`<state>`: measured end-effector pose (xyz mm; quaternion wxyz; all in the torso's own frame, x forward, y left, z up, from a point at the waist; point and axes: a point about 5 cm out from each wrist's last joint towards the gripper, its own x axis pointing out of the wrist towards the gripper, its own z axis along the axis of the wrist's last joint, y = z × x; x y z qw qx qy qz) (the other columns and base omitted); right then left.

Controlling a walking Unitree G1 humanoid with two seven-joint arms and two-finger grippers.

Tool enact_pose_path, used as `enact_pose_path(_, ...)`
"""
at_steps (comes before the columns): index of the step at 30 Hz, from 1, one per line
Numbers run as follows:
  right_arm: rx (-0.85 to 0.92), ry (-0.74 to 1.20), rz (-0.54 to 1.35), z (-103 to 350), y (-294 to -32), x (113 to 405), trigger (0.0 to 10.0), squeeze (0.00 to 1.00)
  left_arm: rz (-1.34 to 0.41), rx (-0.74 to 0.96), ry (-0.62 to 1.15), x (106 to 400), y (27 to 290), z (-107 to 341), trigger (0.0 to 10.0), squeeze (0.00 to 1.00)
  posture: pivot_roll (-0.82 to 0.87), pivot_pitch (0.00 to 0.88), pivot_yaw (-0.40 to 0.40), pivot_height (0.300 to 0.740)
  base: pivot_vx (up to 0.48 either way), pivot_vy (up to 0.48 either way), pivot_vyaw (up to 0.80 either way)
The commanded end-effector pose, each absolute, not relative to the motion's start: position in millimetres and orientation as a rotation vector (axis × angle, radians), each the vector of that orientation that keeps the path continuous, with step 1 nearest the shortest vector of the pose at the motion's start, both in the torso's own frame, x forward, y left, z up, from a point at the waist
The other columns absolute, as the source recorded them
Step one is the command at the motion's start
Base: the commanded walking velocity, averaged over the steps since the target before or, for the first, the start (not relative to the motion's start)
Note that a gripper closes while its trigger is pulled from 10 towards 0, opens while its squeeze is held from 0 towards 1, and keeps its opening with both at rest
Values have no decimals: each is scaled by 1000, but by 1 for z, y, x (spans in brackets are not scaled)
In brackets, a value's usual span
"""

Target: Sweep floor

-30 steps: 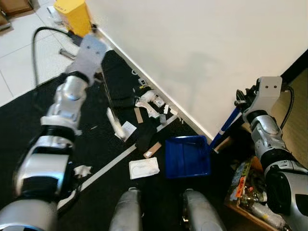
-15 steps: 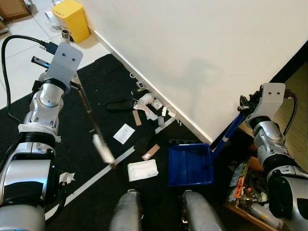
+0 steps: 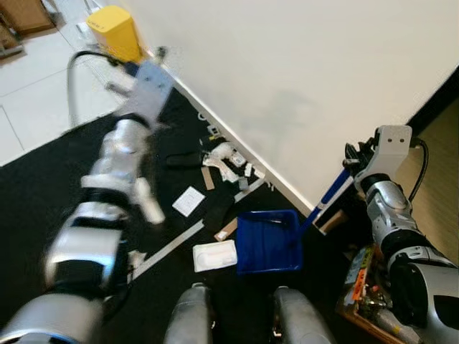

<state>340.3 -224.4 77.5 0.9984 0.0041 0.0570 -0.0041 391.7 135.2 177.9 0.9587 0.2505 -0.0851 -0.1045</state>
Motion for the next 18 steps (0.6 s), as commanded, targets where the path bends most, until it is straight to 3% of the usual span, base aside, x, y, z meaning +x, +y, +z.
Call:
enact_pose_path(1,6,92,-24,82,-228,341,10000,0,-219,493,-226,394,130,191,10000,0,-2,0,6,740,0,0,0)
enact_pose_path(6,8,88,-27,83,-228,342,10000,0,-202,496,-223,394,137,192,10000,0,-1,0,6,740,0,0,0)
enact_pose_path(18,11,88,-15,84,-224,345,10000,0,1,574,-153,386,223,193,10000,0,18,0,-12,740,0,0,0)
